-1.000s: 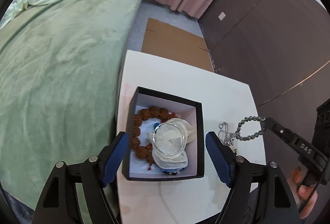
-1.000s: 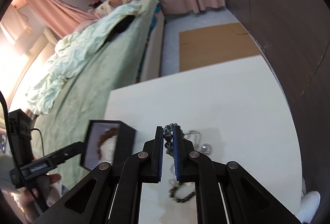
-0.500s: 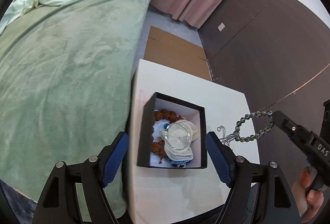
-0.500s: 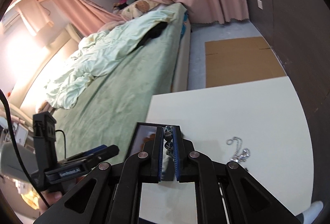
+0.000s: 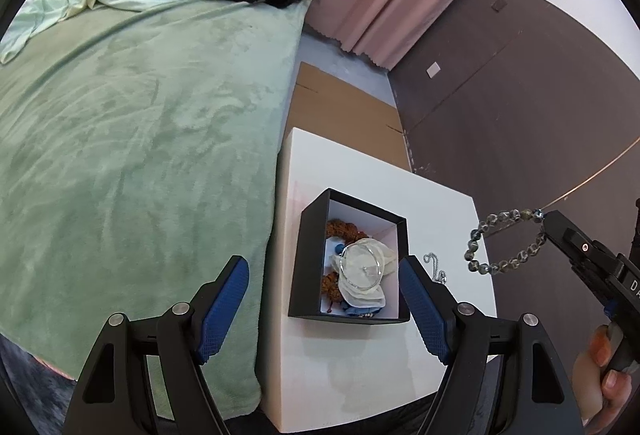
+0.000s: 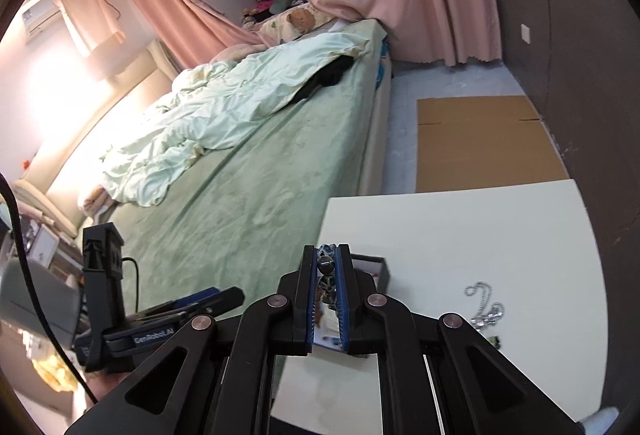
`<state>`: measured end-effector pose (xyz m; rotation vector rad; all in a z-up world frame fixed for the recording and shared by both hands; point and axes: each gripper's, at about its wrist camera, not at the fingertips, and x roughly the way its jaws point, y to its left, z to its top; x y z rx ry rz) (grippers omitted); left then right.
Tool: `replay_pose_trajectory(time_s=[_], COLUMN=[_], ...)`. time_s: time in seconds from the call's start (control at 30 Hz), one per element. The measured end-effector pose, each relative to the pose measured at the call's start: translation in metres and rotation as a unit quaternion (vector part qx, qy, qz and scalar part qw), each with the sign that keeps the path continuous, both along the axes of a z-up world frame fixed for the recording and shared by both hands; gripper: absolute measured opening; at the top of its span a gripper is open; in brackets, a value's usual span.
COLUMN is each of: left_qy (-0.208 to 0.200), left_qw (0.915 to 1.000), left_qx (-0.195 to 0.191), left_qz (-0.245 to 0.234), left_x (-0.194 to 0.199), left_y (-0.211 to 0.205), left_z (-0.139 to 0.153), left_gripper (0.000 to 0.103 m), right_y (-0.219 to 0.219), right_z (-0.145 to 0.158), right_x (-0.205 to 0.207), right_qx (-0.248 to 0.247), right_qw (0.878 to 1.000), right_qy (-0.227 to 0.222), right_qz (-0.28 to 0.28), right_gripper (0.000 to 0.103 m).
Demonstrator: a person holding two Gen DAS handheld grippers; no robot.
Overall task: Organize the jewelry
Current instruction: 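Carry the blue-green bead bracelet into the black box and open the right tool, then move the left tool to the black-and-green bead bracelet and grasp it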
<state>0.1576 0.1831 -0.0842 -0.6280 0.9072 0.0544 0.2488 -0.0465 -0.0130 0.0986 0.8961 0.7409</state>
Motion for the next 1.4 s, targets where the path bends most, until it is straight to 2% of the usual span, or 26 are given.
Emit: replay_pose_trajectory(time_s=[0.17, 0.27, 0.3, 0.33, 0.37, 0.63, 1.0, 1.2, 1.3, 1.4], left_qy=[0.001, 0.005, 0.005, 0.006, 0.006, 0.009, 0.009, -0.002, -0.003, -0.004], left_qw=[1.0000, 0.9999, 0.9999, 0.9999, 0.9999, 1.0000, 0.9972, 0.9939, 0.9910, 0.9872], left_qx=[0.001, 0.001, 0.001, 0.002, 0.003, 0.002, 0.027, 0.042, 0.050, 0.059], left_qz=[0.006, 0.011, 0.012, 0.013, 0.013, -0.003, -0.068, -0.102, -0.124, -0.148], left_x=[-0.005, -0.008, -0.009, -0.009, -0.009, -0.001, 0.028, 0.038, 0.044, 0.049], left_y=[0.008, 0.013, 0.013, 0.014, 0.014, -0.002, -0.067, -0.104, -0.125, -0.146], left_z=[-0.001, -0.002, -0.003, -0.003, -0.003, -0.006, -0.006, -0.005, -0.006, -0.008], left_gripper=[0.078, 0.078, 0.078, 0.078, 0.078, 0.078, 0.078, 0.078, 0.078, 0.072], right_y=[0.020, 0.034, 0.038, 0.038, 0.036, -0.013, -0.108, -0.144, -0.157, -0.170], right_z=[-0.015, -0.033, -0.042, -0.048, -0.052, -0.057, -0.069, -0.087, -0.095, -0.105], right_x=[0.001, 0.004, 0.006, 0.007, 0.008, 0.004, 0.001, 0.000, 0.000, 0.000], right_qx=[0.005, -0.010, -0.021, -0.027, -0.029, -0.011, 0.025, 0.032, 0.037, 0.042], right_qw=[1.000, 0.998, 0.997, 0.997, 0.997, 0.997, 0.992, 0.986, 0.984, 0.980], right_qy=[0.022, 0.048, 0.062, 0.069, 0.071, 0.069, 0.084, 0.100, 0.109, 0.121], right_qz=[0.017, 0.029, 0.027, 0.024, 0.018, -0.017, -0.093, -0.127, -0.139, -0.153], right_gripper=[0.010, 0.013, 0.018, 0.034, 0.046, 0.047, 0.048, 0.056, 0.064, 0.067])
